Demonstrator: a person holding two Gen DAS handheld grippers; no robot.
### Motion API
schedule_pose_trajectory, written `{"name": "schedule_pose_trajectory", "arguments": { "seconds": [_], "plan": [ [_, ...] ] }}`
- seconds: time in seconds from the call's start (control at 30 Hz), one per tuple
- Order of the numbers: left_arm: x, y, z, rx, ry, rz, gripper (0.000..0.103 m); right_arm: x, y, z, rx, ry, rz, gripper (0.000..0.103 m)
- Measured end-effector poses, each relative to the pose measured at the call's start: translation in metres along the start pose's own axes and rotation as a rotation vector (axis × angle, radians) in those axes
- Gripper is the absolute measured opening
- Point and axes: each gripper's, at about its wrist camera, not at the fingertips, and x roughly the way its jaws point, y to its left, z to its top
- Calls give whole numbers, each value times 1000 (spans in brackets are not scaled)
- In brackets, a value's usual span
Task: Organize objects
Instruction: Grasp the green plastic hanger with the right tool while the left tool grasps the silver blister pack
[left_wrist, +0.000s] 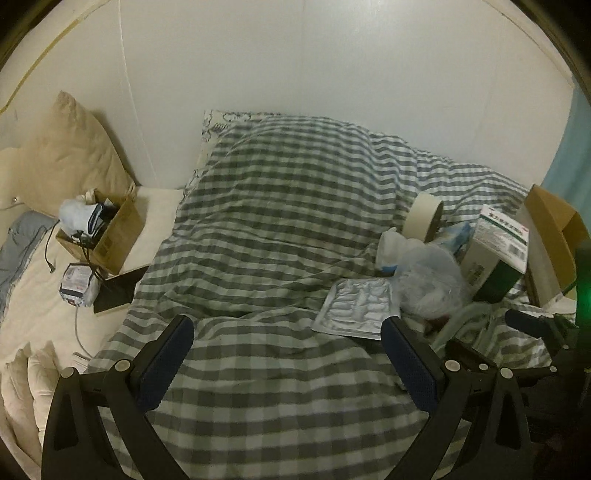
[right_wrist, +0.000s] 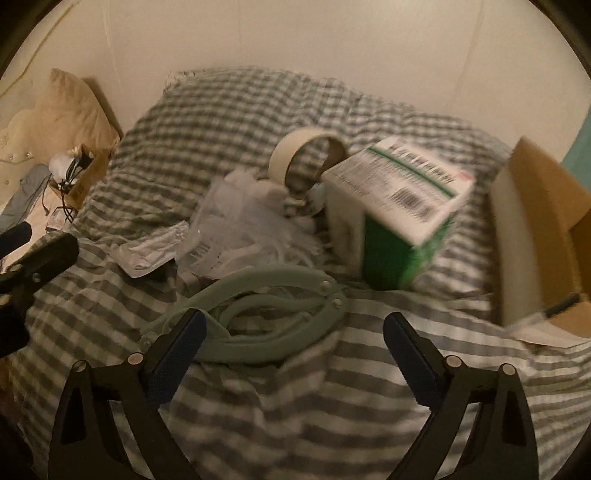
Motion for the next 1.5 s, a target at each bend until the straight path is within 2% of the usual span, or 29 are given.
{"name": "schedule_pose_trajectory", "arguments": {
  "seconds": [0.07,0.13,0.23,0.27,0.4,0.6,0.7,0.77,0.8,0.87,0.97,1.07,1.1,1.23,1.4,1.5],
  "plan": [
    [7,-4,-1,26,13,5,103,11,-1,3,20,18,32,94],
    [14,-9,-1,60,29,8,103,13,-1,2,27,16,63,84],
    [22,-19,-1,93,45,4,103,5,-5,-2,38,-7,51,51],
    [24,-23,0,104,49,-2,103,1,-9,-2,45,-11,66,32],
    [32,-40,1,164,49,-19,103,-7,-17,-5,56,-22,110,23],
    [56,-51,-6,212,107,3,101,-19,-22,-8,62,-37,154,10],
    [63,-51,-7,202,126,-31,83,-24,-24,-9,75,-51,181,7],
    [67,-50,-7,198,142,-54,65,-23,-25,-8,81,-53,191,5],
    [68,-50,-8,200,145,-56,61,-22,-25,-8,79,-51,191,5],
    [69,-50,-8,206,148,-66,40,-20,-22,-9,70,-46,172,5],
    [66,-50,-8,203,136,-72,22,-18,-18,-10,45,-33,130,8],
    [57,-49,-5,194,115,-88,14,-22,-11,-11,-24,-44,66,36],
    [54,-48,-4,193,107,-93,13,-26,-8,-11,-57,-58,48,42],
    [41,-44,-3,188,87,-118,10,-30,3,-14,-172,-52,10,43],
    [41,-25,-3,144,104,-127,10,-14,34,-22,-347,1,-7,43],
    [45,-14,-2,109,116,-148,10,-9,47,-19,-415,-27,-45,43]
  ]
}}
